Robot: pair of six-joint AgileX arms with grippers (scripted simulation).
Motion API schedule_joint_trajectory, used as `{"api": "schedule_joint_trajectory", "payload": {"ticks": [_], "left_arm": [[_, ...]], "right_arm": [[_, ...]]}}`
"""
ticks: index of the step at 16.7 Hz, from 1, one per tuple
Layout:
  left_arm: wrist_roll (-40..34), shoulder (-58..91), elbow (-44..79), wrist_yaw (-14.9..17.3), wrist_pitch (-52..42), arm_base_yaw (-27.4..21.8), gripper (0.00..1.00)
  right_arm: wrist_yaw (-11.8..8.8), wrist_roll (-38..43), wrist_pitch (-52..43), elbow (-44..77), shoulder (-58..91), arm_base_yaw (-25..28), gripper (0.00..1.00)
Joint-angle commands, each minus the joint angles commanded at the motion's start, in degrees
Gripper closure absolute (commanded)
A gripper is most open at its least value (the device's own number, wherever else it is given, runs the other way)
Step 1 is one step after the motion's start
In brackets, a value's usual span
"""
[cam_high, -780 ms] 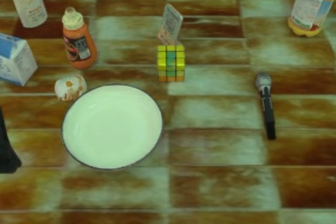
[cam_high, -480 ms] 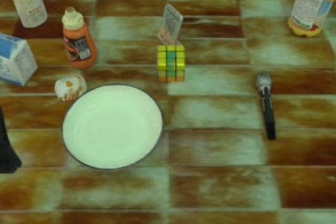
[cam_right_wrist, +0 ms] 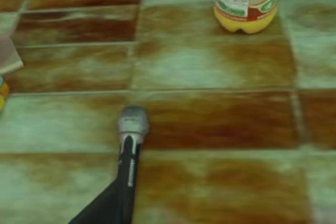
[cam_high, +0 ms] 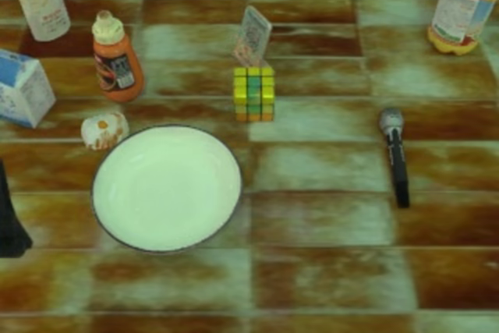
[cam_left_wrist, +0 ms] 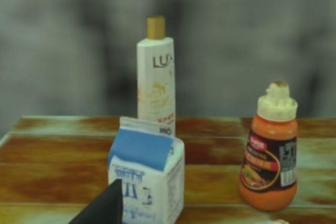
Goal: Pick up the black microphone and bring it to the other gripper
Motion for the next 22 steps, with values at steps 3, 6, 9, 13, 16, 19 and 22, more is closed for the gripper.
{"api": "schedule_joint_trajectory", "payload": {"ticks": [3, 6, 9, 13, 16, 19, 22], "left_arm": [[0.0, 0.0, 0.0, 0.0, 0.0, 0.0, 0.0], [0.0, 0.0, 0.0, 0.0, 0.0, 0.0, 0.0], [0.0, 0.0, 0.0, 0.0, 0.0, 0.0, 0.0], [0.0, 0.0, 0.0, 0.0, 0.0, 0.0, 0.0], [0.0, 0.0, 0.0, 0.0, 0.0, 0.0, 0.0], [0.0, 0.0, 0.0, 0.0, 0.0, 0.0, 0.0], [0.0, 0.0, 0.0, 0.0, 0.0, 0.0, 0.0]], "right_arm": [[0.38, 3.2, -8.81, 12.9, 19.42, 2.96, 0.0], [0.69, 6.32, -17.47, 25.39, 37.68, 5.91, 0.0], [0.91, 9.16, -25.17, 36.83, 52.88, 8.61, 0.0], [1.12, 12.2, -32.84, 49.34, 68.8, 11.45, 0.0], [1.21, 13.63, -36.19, 55.45, 76.25, 12.78, 0.0], [1.23, 14.11, -37.26, 57.58, 78.5, 13.24, 0.0], [1.23, 14.11, -37.26, 57.58, 78.5, 13.24, 0.0]]}}
